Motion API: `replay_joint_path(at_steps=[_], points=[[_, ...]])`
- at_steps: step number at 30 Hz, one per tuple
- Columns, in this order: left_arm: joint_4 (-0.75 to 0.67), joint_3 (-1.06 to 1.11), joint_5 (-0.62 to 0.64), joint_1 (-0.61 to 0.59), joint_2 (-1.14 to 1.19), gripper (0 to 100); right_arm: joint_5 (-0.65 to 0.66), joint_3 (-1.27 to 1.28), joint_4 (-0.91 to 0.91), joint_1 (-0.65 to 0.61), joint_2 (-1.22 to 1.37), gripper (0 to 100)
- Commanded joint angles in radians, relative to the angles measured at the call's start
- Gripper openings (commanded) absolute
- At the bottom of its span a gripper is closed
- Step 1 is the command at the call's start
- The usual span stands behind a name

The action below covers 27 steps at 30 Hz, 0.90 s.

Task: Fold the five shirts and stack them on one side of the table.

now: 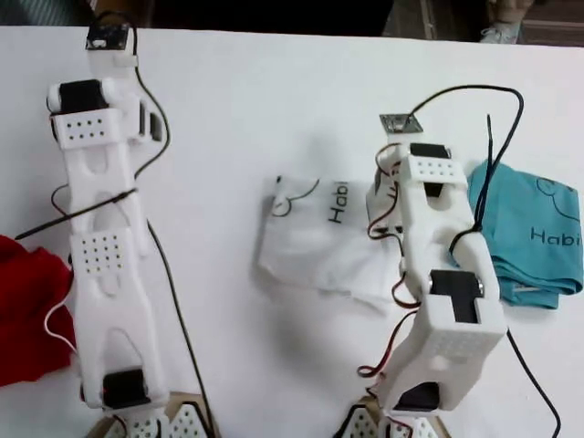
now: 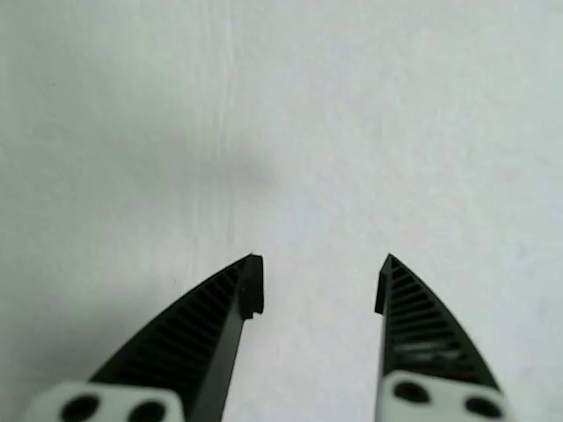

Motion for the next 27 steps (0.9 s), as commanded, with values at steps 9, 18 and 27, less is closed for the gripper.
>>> replay_joint_path(at_steps=[9, 18, 27], points=[[0.002, -0.044, 0.002, 0.0, -0.006, 23, 0.054, -0.198, 0.111, 0.002, -0.008, 2.1], [0.002, -0.044, 0.002, 0.0, -0.006, 23, 0.126, -0.433, 0.259, 0.007, -0.004, 2.1], [0.002, -0.044, 0.002, 0.0, -0.006, 23, 0.126, -0.419, 0.209, 0.007, 0.104, 2.4]])
